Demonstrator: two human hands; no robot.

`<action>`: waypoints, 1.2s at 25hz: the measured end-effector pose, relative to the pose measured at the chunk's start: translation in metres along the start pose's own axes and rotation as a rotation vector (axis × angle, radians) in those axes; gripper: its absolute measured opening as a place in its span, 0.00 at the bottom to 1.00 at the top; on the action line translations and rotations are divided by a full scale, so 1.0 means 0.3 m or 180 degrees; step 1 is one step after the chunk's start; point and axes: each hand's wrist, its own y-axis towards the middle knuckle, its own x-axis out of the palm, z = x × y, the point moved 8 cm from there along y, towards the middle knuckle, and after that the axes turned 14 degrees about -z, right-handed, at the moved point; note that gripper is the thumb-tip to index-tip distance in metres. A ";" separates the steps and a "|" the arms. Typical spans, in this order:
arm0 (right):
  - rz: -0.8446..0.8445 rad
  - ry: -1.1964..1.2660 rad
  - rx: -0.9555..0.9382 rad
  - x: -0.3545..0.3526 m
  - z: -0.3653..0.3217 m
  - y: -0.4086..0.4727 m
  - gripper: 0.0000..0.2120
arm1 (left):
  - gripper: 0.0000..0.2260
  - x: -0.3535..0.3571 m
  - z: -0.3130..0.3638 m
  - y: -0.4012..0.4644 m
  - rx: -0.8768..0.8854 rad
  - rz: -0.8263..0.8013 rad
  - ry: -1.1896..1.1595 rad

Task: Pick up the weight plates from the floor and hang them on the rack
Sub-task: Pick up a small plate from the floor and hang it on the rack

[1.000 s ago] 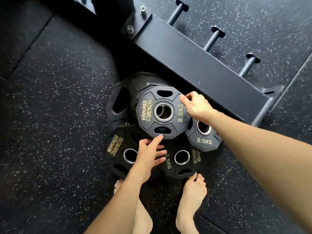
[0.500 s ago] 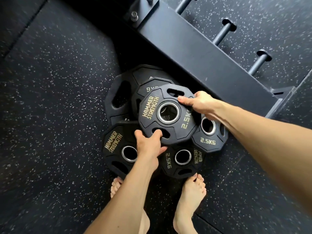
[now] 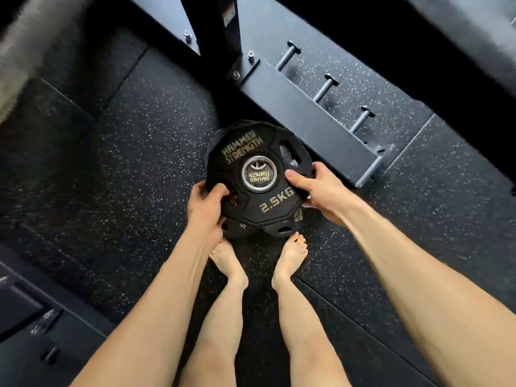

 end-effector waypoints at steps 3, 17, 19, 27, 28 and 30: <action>-0.0043 0.0078 -0.0289 0.115 -0.131 -0.289 0.19 | 0.08 0.013 0.157 -0.276 0.0106 -0.0109 -0.0295; -0.0877 -0.0850 -0.1498 0.674 -0.416 -1.344 0.15 | 0.17 -0.168 0.547 -1.475 0.1929 -0.0804 -0.0592; -0.1017 -0.1041 -0.1565 0.722 -0.408 -1.380 0.11 | 0.15 -0.228 0.508 -1.575 0.2088 -0.0437 -0.0709; -0.2527 -0.2378 -0.1271 0.956 -0.279 -1.592 0.14 | 0.12 -0.331 0.054 -2.031 0.2459 0.1236 -0.1918; -0.2671 -0.2527 -0.1240 0.988 -0.244 -1.626 0.12 | 0.12 -0.335 -0.007 -2.086 0.2508 0.1387 -0.2075; -0.3058 -0.2904 -0.1138 1.060 -0.127 -1.706 0.10 | 0.12 -0.352 -0.167 -2.220 0.2663 0.1794 -0.2437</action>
